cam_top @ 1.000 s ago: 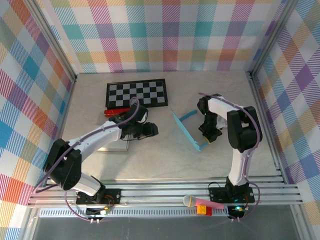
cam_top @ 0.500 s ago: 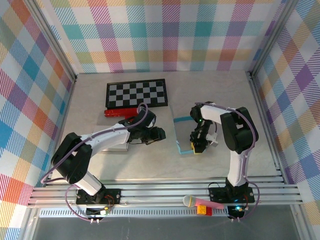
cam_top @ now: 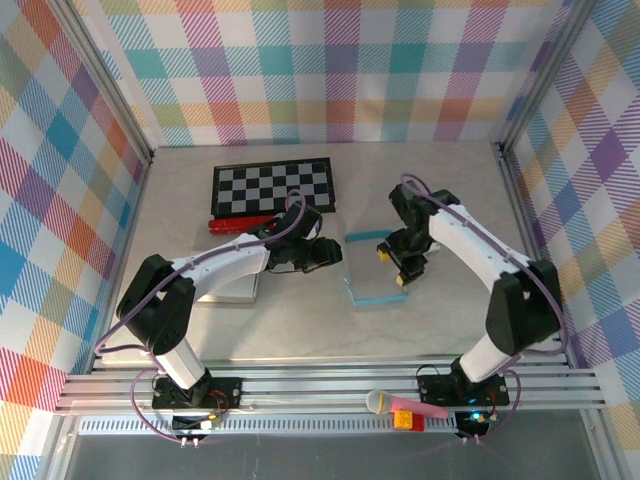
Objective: Fold the paper box
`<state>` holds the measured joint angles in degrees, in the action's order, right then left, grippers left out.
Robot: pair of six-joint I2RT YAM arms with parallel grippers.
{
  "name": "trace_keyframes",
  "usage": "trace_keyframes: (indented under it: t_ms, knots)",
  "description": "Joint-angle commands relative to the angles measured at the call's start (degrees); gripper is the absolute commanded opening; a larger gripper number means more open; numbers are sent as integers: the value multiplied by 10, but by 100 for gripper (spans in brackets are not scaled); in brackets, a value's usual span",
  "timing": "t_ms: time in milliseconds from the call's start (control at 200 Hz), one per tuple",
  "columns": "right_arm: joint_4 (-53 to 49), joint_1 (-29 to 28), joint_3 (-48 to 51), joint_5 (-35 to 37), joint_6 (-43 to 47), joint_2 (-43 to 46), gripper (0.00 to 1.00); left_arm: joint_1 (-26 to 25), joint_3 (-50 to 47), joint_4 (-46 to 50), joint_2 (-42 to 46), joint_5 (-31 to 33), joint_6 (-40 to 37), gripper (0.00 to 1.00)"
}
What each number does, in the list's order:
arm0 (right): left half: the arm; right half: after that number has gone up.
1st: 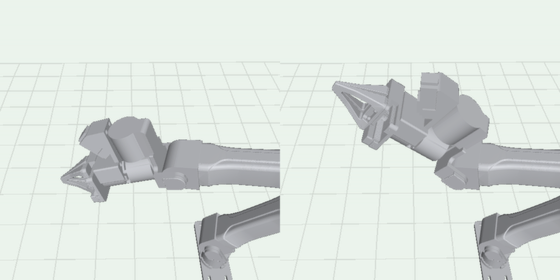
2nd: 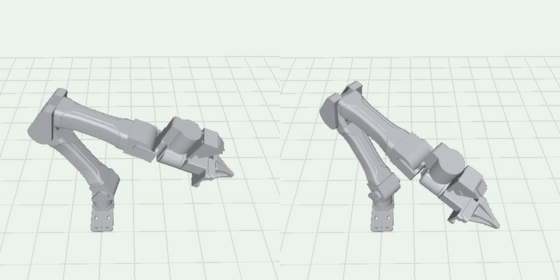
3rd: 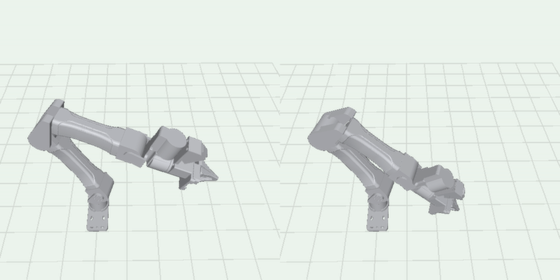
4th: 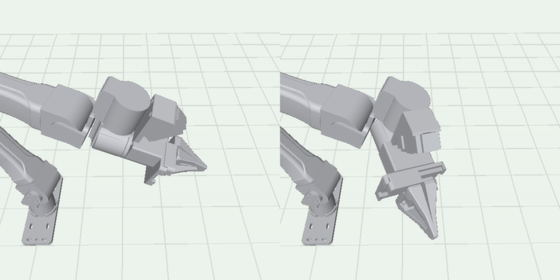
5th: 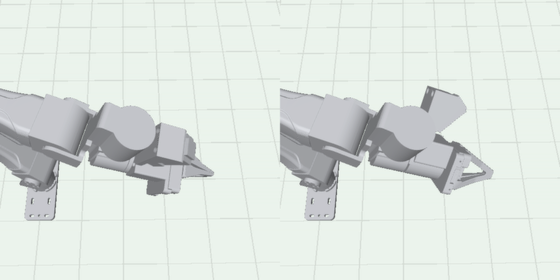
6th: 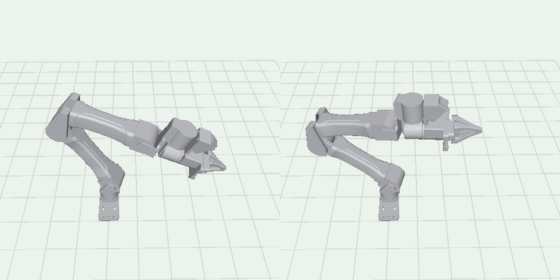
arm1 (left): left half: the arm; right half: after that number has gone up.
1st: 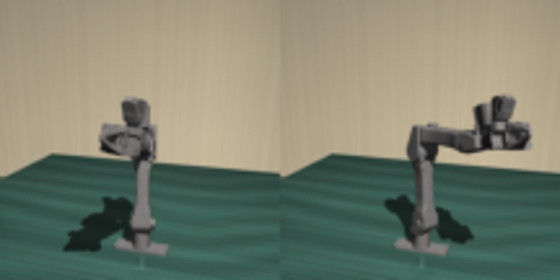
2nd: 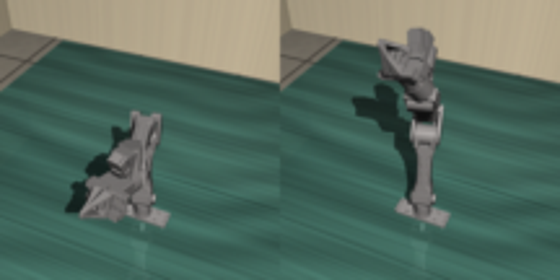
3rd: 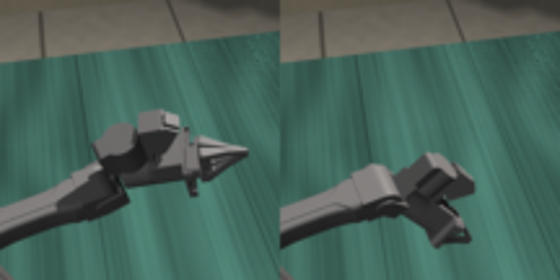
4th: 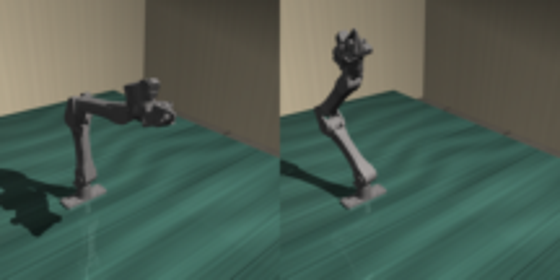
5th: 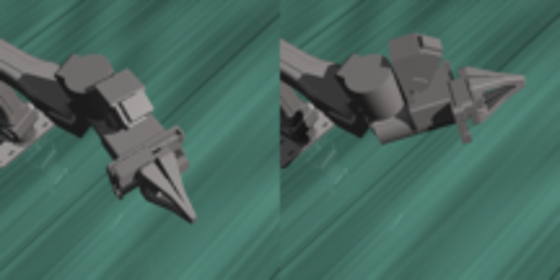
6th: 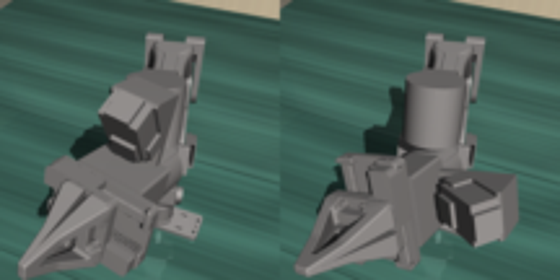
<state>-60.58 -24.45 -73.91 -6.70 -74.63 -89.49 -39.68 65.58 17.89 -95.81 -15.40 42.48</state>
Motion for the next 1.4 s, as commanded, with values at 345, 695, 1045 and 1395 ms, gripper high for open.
trace_keyframes:
  t_ms: [345,695,1045,1395]
  knots:
    - [51,-89,-165,-81,389,-3,55,-3,43,4,-12,2,-4,48]
    - [-10,-102,-240,-54,400,-93,38,-7,34,0,-9,10,3,47]
    - [-23,-105,-264,-3,383,-140,17,-8,26,20,10,23,-7,46]
    - [-4,-105,-251,128,144,-79,0,-7,29,130,99,115,-63,51]
